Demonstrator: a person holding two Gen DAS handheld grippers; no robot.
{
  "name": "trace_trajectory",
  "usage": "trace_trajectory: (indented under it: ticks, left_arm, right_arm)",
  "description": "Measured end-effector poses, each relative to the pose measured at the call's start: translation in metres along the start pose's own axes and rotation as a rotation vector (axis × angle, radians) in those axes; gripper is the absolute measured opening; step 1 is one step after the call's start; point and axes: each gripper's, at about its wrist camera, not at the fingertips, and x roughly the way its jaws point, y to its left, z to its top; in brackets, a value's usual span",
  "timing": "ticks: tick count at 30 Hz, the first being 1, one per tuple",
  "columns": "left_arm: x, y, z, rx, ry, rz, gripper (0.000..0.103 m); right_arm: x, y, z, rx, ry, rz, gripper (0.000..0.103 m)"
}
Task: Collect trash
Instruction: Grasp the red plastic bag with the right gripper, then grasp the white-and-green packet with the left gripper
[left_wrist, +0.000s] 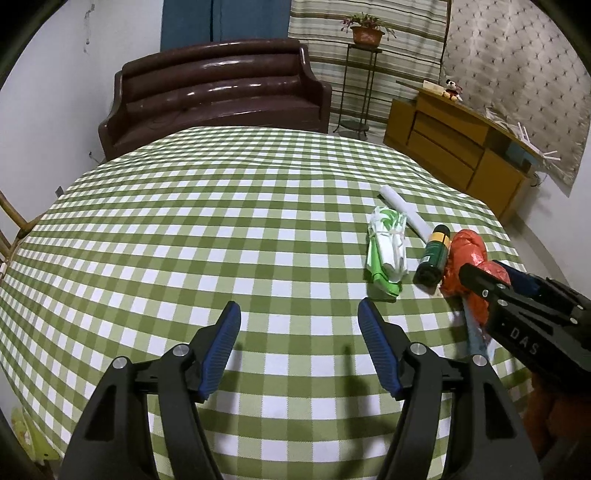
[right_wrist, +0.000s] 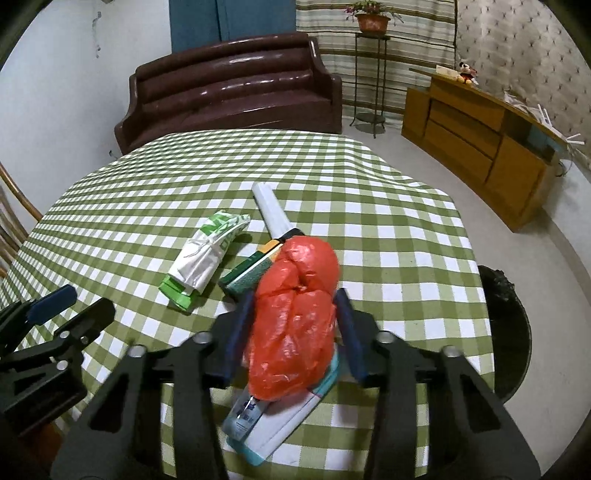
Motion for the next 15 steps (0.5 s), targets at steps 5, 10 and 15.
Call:
trace_trajectory:
  ticks: [5, 10, 15]
  left_arm:
    - [0.002, -0.008, 0.006, 0.012, -0.003, -0.016, 0.065]
    - [0.007, -0.018, 0.012, 0.030, -0.005, -0.034, 0.067]
    - [0.013, -0.025, 0.016, 0.036, 0.002, -0.048, 0.067]
  right_arm:
    - [-0.009, -0.001, 0.000, 0.000, -0.027, 0.000, 0.026]
    - [-0.017, -0.014, 0.003, 0.021, -0.050, 0.000, 0.024]
    - [-0.021, -0.030, 0.006, 0.042, -0.061, -0.007, 0.023]
